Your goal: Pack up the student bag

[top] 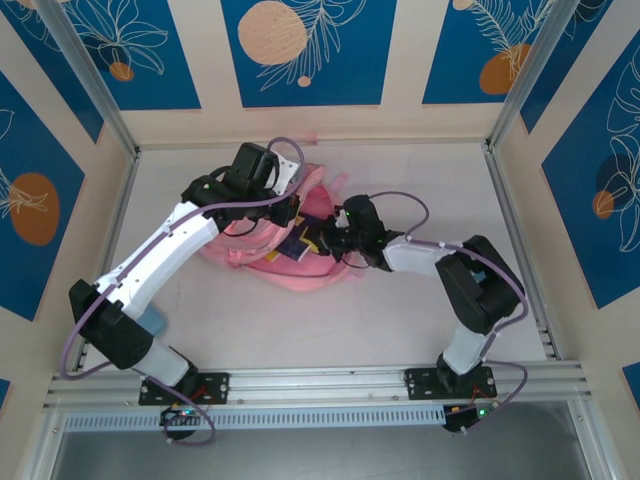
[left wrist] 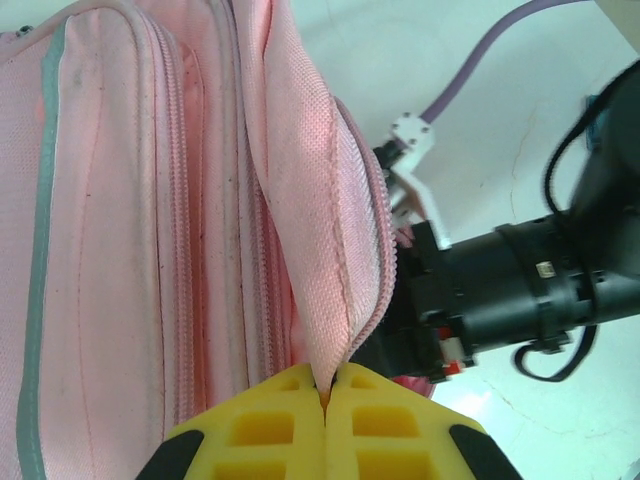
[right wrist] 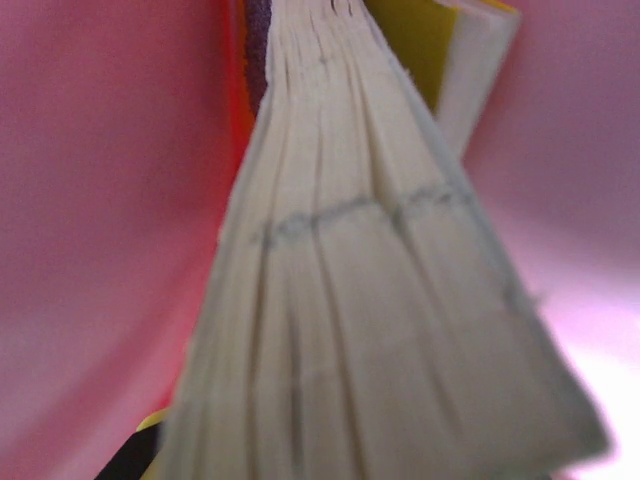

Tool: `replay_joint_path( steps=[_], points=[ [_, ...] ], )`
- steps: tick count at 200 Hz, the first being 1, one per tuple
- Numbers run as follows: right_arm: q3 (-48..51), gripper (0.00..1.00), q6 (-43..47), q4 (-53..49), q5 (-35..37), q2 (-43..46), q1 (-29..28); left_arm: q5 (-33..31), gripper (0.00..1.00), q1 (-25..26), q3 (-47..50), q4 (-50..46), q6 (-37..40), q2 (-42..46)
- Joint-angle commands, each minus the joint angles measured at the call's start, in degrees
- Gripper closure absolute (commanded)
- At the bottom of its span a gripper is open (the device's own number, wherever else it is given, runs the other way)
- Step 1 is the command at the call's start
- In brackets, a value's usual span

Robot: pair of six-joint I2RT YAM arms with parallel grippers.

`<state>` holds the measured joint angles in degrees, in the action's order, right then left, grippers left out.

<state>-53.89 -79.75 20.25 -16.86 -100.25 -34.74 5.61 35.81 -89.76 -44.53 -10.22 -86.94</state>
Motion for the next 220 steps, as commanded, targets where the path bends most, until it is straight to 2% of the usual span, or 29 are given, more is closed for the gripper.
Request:
replay_joint_path(
  steps=[1,23,44,74,92,120,158,165,175,190,203,220],
  points=[
    [-6.0,0.91,-0.4,-1.3,0.2,-3.9,-1.0,-1.4,1.00,0.3,-1.5,6.4,-2.4,3.4],
    [-11.5,0.82,-1.5,-3.2,-0.3,-8.9,-1.6,-3.1,1.00,0.2,-0.6,7.2,-4.0,3.8],
    [-15.9,0.58,-2.9,-7.3,-2.6,-12.0,-2.3,-4.4,1.00,-0.3,-0.1,7.4,-5.5,3.9],
    [-12.9,0.36,-2.3,-10.7,-1.7,-8.7,-2.1,-4.4,1.00,-1.3,0.9,7.9,-6.9,3.9],
    [-9.0,0.33,-1.3,-11.8,-1.2,-4.0,-1.1,-3.8,1.00,-1.6,2.1,8.5,-7.6,3.8],
    [-3.1,0.34,3.7,-20.6,1.4,6.0,0.6,-3.0,1.00,-1.7,3.7,9.2,-7.9,3.2],
    [5.0,0.35,9.4,-36.2,12.1,21.6,2.6,1.4,1.00,-1.7,4.7,10.3,-8.9,-0.6],
    [6.2,0.35,9.9,-38.8,14.0,24.4,3.0,1.6,0.90,-1.7,4.1,9.5,-9.6,-1.7],
    [7.6,0.34,10.7,-42.2,17.0,28.2,3.6,0.9,0.67,-1.8,3.4,8.3,-10.9,-2.8],
    [8.7,0.32,12.3,-46.9,20.0,33.5,4.4,-1.2,0.46,-1.7,4.2,7.7,-13.0,-2.6],
    [8.5,0.28,14.2,-50.6,21.9,36.9,5.0,-3.0,0.33,-1.8,6.0,7.9,-14.5,-1.4],
    [7.4,0.25,17.7,-53.2,22.3,40.0,5.6,-5.0,0.24,-2.1,9.2,7.6,-16.3,1.2]
  ],
)
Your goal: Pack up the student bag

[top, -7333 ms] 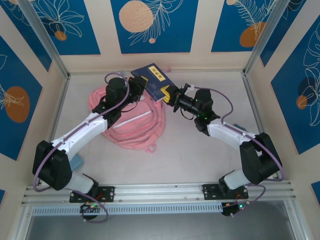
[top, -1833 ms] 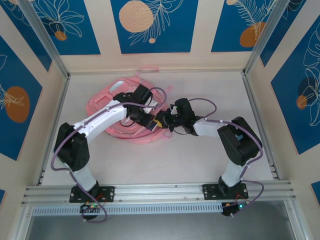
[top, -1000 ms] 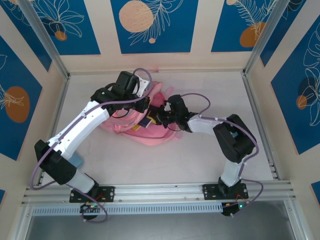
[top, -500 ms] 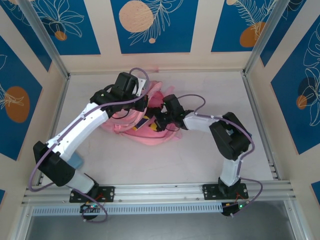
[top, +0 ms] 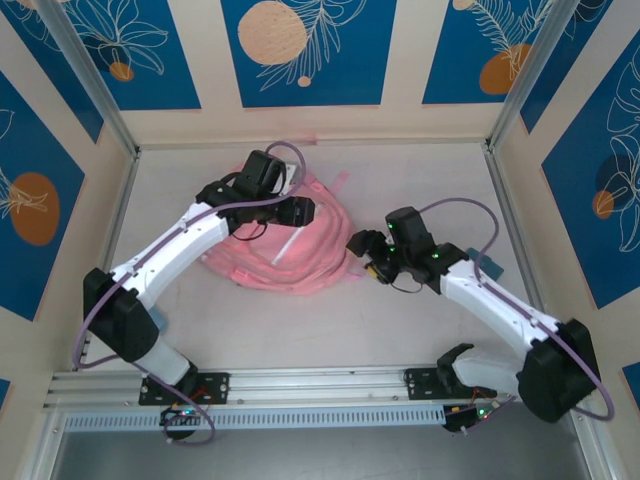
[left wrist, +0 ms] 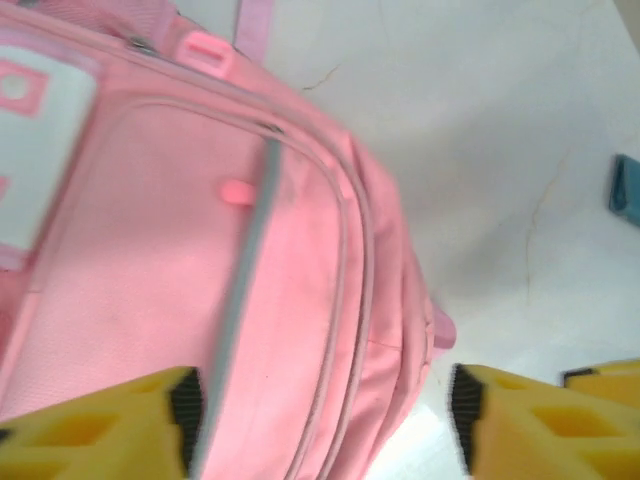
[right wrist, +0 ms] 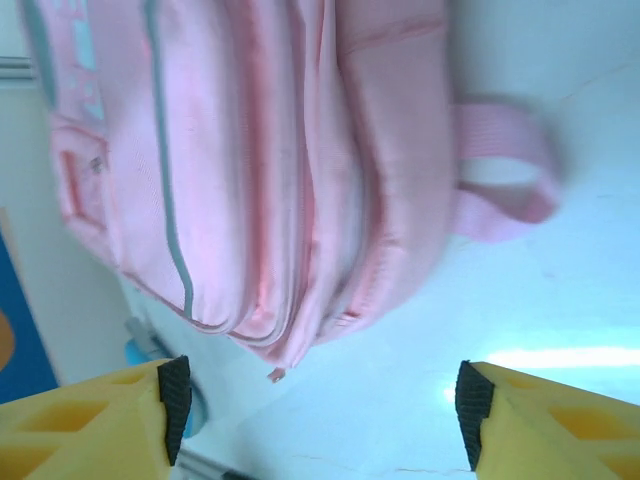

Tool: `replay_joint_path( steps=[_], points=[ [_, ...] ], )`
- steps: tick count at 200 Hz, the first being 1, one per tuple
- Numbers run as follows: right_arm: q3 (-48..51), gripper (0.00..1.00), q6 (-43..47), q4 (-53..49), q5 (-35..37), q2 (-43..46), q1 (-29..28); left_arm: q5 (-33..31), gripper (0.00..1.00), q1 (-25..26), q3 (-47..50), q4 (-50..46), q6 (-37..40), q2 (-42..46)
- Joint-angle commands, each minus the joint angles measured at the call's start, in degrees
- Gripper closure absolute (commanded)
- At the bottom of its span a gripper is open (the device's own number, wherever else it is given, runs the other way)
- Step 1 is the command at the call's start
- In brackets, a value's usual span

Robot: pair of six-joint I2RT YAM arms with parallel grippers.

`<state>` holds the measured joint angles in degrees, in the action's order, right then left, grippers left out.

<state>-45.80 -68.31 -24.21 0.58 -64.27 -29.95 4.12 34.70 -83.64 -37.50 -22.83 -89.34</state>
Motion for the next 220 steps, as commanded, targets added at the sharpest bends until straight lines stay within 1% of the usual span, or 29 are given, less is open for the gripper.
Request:
replay_joint_path(
  steps=[1,21,37,64,82,101,122,138,155,170,193,220],
  points=[
    [-0.7,0.24,6.5,-8.8,4.9,4.1,0.9,-3.7,0.23,-1.0,3.3,0.5,-3.9,3.8],
    [-3.1,0.24,11.8,-9.2,2.2,3.7,1.1,-6.2,0.20,-2.7,8.8,-0.8,-7.7,7.6],
    [-7.1,0.24,16.2,-10.4,-0.2,-0.3,1.0,-6.4,0.20,-5.4,15.3,-1.2,-11.5,11.3],
    [-15.6,0.24,23.6,-12.9,-0.5,-10.8,0.1,-4.5,0.20,-11.2,28.2,2.4,-16.9,18.4],
    [-21.2,0.24,26.0,-13.3,1.0,-18.6,-0.1,-2.3,0.20,-14.2,35.0,5.9,-19.5,22.3],
    [-27.5,0.22,28.7,-13.0,1.0,-26.1,0.3,0.0,0.20,-16.4,39.0,9.4,-21.8,23.8],
    [-35.8,0.22,32.7,-12.3,-3.8,-35.7,1.1,-0.4,0.20,-17.5,40.9,12.8,-23.8,22.8],
    [-42.9,0.30,34.9,-13.7,-5.4,-43.1,1.4,-3.1,0.20,-17.8,41.3,14.5,-25.1,21.2],
    [-49.2,0.39,35.3,-16.2,-4.5,-49.2,1.5,-2.6,0.21,-17.8,41.2,18.2,-24.8,18.5],
    [-51.9,0.46,34.5,-17.0,-4.6,-52.5,1.8,-1.7,0.23,-17.8,40.2,21.1,-24.0,15.9],
    [-52.5,0.52,32.0,-18.6,-1.1,-54.8,2.3,-0.7,0.26,-17.9,38.1,23.8,-21.9,11.8],
    [-47.1,0.59,28.2,-17.8,1.7,-53.5,2.7,3.2,0.32,-17.8,36.0,27.6,-18.8,7.1]
  ],
)
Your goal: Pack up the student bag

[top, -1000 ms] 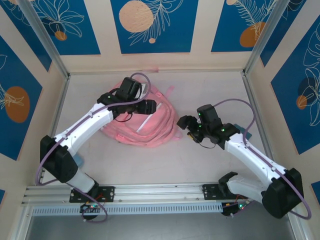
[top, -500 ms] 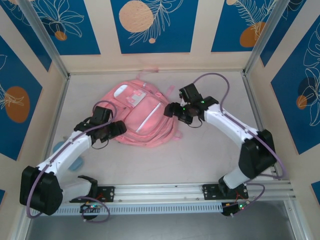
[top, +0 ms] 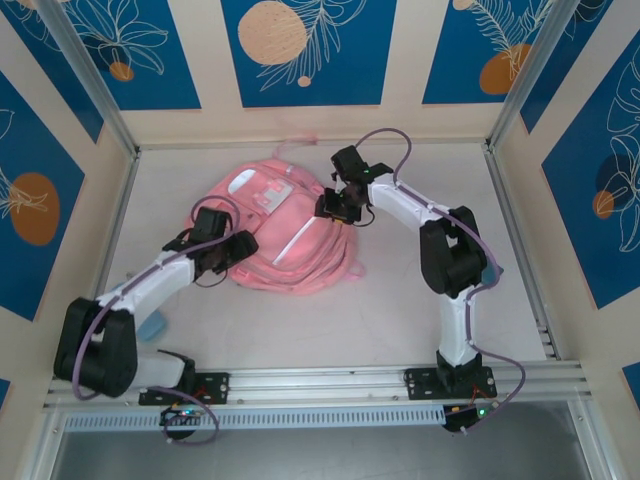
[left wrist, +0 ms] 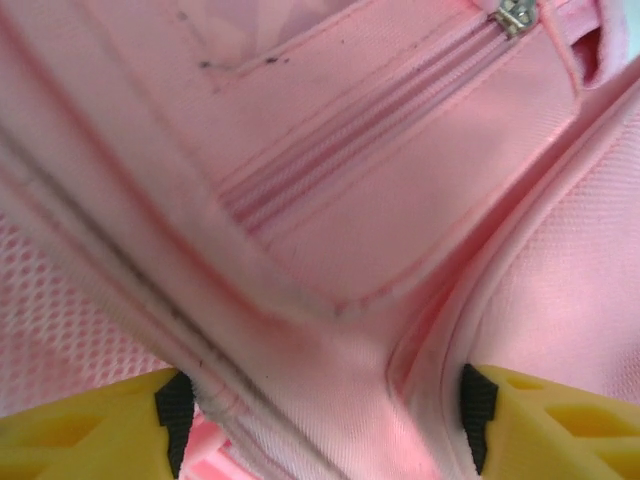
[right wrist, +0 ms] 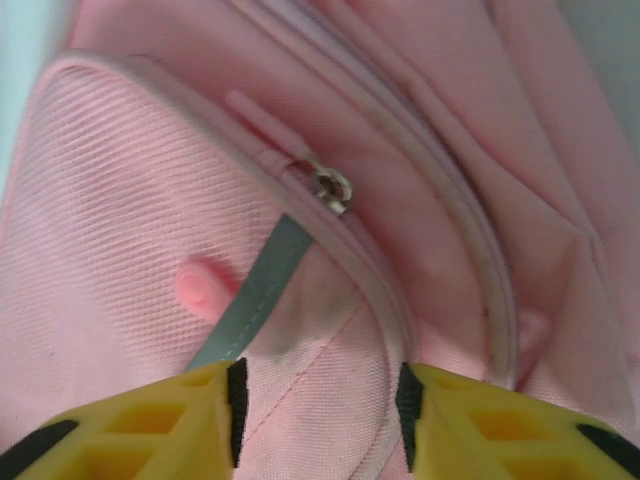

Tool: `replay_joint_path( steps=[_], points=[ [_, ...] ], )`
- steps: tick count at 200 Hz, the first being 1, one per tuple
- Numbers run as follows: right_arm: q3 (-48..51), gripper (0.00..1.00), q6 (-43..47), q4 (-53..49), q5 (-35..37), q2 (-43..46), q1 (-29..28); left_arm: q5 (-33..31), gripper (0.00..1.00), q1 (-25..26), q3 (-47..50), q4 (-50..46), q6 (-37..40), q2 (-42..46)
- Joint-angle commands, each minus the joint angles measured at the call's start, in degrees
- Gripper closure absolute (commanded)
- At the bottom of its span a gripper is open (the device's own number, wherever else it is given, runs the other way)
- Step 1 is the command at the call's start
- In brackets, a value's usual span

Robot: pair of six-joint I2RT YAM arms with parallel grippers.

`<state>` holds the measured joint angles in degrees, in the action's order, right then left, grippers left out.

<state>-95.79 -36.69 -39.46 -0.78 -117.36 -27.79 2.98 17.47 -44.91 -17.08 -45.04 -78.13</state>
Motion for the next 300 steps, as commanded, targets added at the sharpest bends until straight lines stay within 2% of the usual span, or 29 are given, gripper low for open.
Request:
replay_joint_path(
  steps=[1,48,69,86,130,145,162,203,231,261,300],
  points=[
    [3.2,0.59,-3.6,-2.5,3.2,-0.3,0.5,4.5,0.33,-0.6,-2.9,7.3,3.5,-4.3],
    [15.9,0.65,-10.1,-0.1,10.3,7.5,0.3,13.8,0.39,-0.6,-9.2,10.9,8.5,-13.5],
    [19.1,0.65,-10.5,1.1,10.0,10.7,0.9,15.5,0.39,-0.6,-11.7,9.9,9.6,-15.0],
    [20.2,0.63,-9.9,1.9,8.7,12.9,1.4,14.0,0.35,-0.6,-12.4,7.9,10.5,-13.8],
    [21.1,0.46,-6.2,1.5,5.4,20.7,1.7,4.8,0.24,-0.7,-8.8,-1.5,16.0,-4.2],
    [20.6,0.43,-4.3,0.2,6.7,22.9,0.4,2.2,0.23,-1.0,-6.0,-3.7,16.0,-0.6],
    [18.2,0.42,-1.4,-2.5,11.7,23.5,-3.3,0.3,0.22,-1.5,-2.3,-4.4,13.6,3.6],
    [6.7,0.40,12.0,-9.3,23.7,15.0,-15.6,-3.6,0.21,-4.2,3.1,-8.4,8.9,10.5],
    [-3.6,0.40,18.7,-13.3,27.8,5.3,-22.3,-3.2,0.18,-7.3,5.0,-11.0,7.4,13.1],
    [-12.6,0.39,22.0,-16.4,28.3,-3.2,-25.0,-2.9,0.06,-9.5,6.6,-12.1,5.9,15.5],
    [-18.8,0.38,23.3,-20.5,32.0,-10.0,-25.6,-1.4,0.02,-10.6,7.0,-12.3,6.1,16.3]
  ],
)
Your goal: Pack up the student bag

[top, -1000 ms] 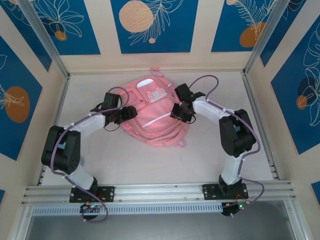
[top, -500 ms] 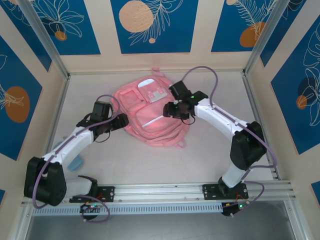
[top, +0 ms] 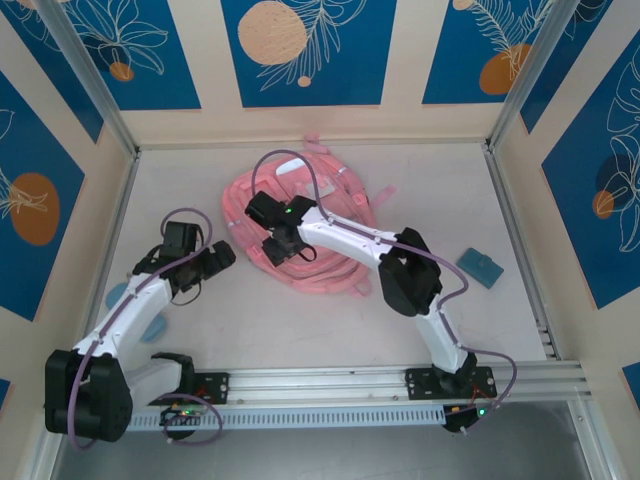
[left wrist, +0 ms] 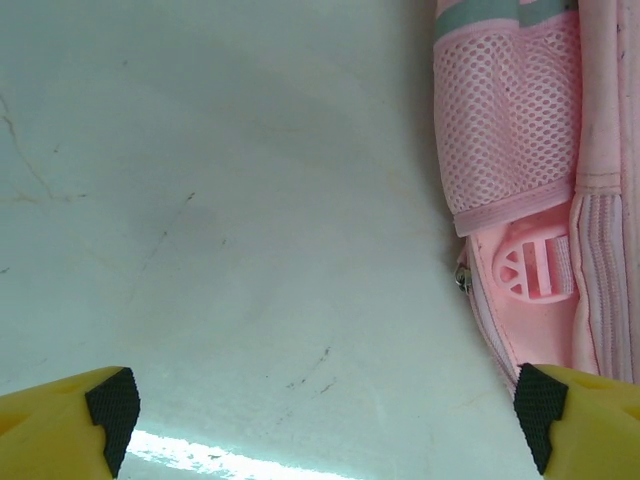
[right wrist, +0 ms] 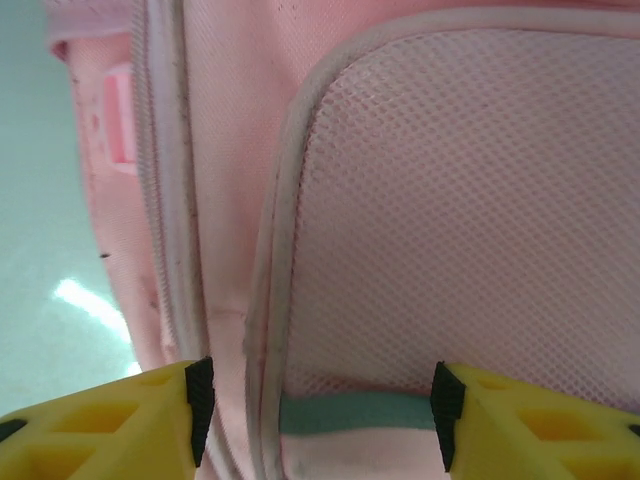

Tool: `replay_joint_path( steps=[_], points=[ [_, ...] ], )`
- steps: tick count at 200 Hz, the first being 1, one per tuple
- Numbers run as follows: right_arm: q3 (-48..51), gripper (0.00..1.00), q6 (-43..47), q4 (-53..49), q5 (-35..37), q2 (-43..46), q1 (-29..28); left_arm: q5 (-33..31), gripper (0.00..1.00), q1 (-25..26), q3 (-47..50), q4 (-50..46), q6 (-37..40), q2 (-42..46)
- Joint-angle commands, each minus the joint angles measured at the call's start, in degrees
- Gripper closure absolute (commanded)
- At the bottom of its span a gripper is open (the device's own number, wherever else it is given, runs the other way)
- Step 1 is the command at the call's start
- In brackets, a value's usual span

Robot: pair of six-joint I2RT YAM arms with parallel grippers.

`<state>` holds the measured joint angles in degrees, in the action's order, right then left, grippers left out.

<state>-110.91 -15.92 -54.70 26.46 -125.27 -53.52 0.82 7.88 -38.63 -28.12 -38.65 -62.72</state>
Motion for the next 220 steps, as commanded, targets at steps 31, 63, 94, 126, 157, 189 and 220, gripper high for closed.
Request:
replay_joint_path(
  steps=[31,63,94,126,157,189,220],
  points=[
    [-3.7,0.43,2.3,-6.4,8.8,-2.9,0.1,1.7,0.00,-1.3,0.7,-1.2,0.0,0.8],
    [-5.0,0.70,1.3,-6.4,12.4,-0.6,0.1,5.4,0.00,-1.3,0.8,0.8,1.5,0.7],
    [-6.0,0.94,0.0,-4.5,14.2,3.7,0.4,12.7,0.04,-1.2,1.0,4.9,6.4,0.2],
    [-7.5,1.00,-0.3,-3.3,16.0,7.0,1.0,19.9,0.09,-0.5,2.4,10.8,10.7,0.4],
    [-10.4,1.00,0.6,-4.3,15.0,8.2,2.3,22.2,0.11,1.5,4.6,18.0,14.1,0.3],
    [-12.9,1.00,1.7,-4.7,11.3,8.6,4.2,20.6,0.13,6.4,5.4,23.8,17.9,-1.3],
    [-14.3,1.00,2.6,-4.6,8.5,8.9,5.6,20.7,0.23,9.1,5.4,31.0,20.1,-7.0]
  ],
)
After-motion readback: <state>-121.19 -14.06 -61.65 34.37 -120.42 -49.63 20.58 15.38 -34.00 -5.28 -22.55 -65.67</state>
